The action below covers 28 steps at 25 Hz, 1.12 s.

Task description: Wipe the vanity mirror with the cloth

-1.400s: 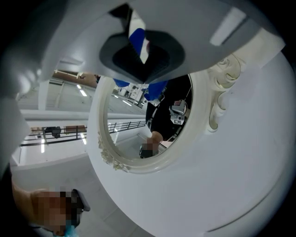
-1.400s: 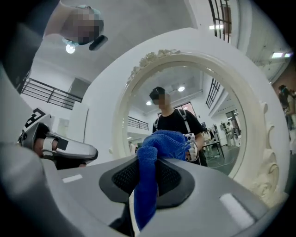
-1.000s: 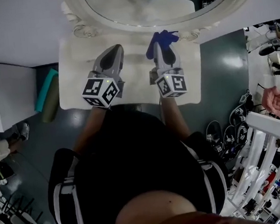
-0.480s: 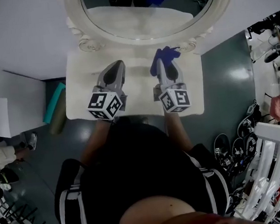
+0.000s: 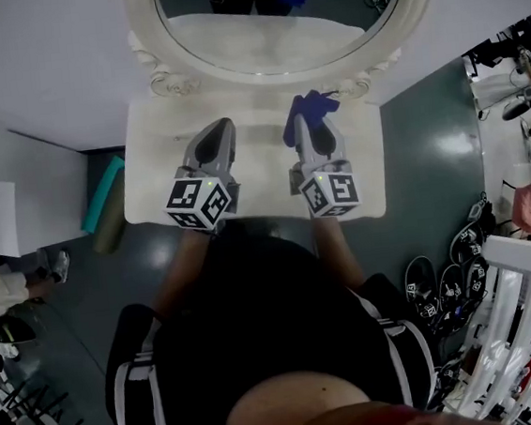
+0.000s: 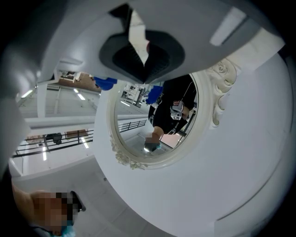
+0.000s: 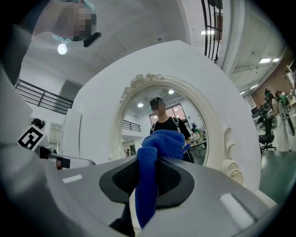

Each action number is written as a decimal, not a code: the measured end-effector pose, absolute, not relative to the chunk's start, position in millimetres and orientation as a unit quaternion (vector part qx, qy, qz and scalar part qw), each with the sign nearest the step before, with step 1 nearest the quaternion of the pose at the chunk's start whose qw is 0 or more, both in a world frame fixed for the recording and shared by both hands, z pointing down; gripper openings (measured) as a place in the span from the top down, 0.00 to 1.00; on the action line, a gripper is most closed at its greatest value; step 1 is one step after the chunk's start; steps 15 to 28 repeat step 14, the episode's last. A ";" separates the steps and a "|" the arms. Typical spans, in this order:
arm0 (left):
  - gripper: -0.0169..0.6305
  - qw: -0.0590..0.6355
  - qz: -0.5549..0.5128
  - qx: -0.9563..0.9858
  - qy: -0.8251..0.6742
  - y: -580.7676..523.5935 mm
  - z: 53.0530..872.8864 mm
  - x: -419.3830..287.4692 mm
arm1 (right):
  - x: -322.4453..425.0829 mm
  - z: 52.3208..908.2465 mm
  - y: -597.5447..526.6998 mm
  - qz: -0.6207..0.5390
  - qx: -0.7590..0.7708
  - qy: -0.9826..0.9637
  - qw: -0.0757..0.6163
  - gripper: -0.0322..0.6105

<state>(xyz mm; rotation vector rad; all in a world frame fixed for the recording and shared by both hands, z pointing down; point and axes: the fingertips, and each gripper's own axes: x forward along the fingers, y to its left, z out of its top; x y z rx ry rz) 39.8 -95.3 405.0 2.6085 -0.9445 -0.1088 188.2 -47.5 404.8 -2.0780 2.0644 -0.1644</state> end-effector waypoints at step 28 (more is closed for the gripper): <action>0.96 0.177 -0.036 0.924 -0.336 -83.3 401.1 38.3 | 188.0 402.1 -37.3 -0.055 -0.707 0.698 0.101 0.83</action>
